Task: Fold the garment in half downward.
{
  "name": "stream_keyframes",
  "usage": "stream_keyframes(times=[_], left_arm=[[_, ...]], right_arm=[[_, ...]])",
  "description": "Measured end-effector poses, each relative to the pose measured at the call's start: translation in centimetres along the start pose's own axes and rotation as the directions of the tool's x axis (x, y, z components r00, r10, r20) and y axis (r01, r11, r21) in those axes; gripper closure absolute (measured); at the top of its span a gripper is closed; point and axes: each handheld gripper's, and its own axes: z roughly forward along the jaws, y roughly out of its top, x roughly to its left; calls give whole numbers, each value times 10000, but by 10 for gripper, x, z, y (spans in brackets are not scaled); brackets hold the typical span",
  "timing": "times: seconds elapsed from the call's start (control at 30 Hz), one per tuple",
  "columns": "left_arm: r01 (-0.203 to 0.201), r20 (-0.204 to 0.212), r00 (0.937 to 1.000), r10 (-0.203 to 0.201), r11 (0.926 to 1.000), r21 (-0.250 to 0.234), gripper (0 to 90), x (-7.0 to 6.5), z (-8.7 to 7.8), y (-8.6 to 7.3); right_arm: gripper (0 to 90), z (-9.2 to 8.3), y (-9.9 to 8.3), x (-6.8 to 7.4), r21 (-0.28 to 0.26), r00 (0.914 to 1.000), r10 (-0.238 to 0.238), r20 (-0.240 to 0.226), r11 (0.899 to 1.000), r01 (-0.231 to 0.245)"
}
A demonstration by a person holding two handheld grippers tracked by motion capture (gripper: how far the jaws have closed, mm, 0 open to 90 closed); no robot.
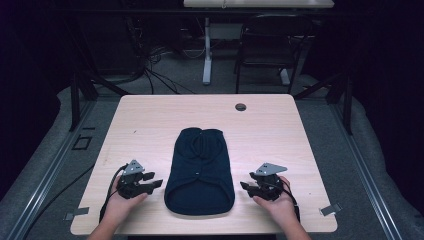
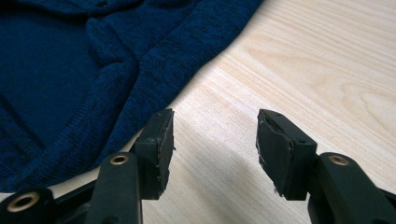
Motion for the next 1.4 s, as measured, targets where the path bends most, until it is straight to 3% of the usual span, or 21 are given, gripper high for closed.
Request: stream_keyframes(times=[0.33, 0.63, 0.77, 0.93, 1.03, 1.1, 1.17, 1.23, 1.4], left_arm=[[-49, 33, 10000, 49, 10000, 18, 507, -1, 2, 1], [446, 337, 9984, -446, 9990, 6, 518, 3, 9, 12], [342, 262, 9991, -342, 9994, 32, 536, 4, 16, 21], [-13, 273, 9996, 7, 9998, 219, 561, 5, 30, 32], [-109, 300, 9995, 101, 9996, 256, 583, 6, 35, 37], [-271, 323, 9992, 253, 9980, 565, 602, 5, 44, 45], [-280, 261, 9993, 266, 9981, 541, 627, 4, 50, 50], [-418, 207, 9990, 406, 9971, 629, 646, 2, 56, 54], [-740, 139, 9972, 732, 9949, 691, 686, -5, 68, 60]], right_arm=[[468, 1, -1, -1, 12, 10000, 26, -71, 10000, -26], [469, 2, 18, -1, 15, 9981, 34, -612, 10000, -34], [476, 6, 28, -1, 74, 9967, 6, -811, 10000, 0], [516, 18, 40, 2, 414, 9947, -823, -619, 9955, 850], [538, 24, 45, 4, 566, 9926, -1093, -537, 9921, 1123], [569, 33, 54, 7, 679, 9882, -1425, -564, 9869, 1462], [614, 40, 60, 8, 752, 9838, -1708, -543, 9818, 1746], [664, 46, 66, 10, 609, 9824, -1742, -668, 9821, 1783], [734, 63, 75, 14, 866, 9763, -1952, -933, 9753, 2032]])
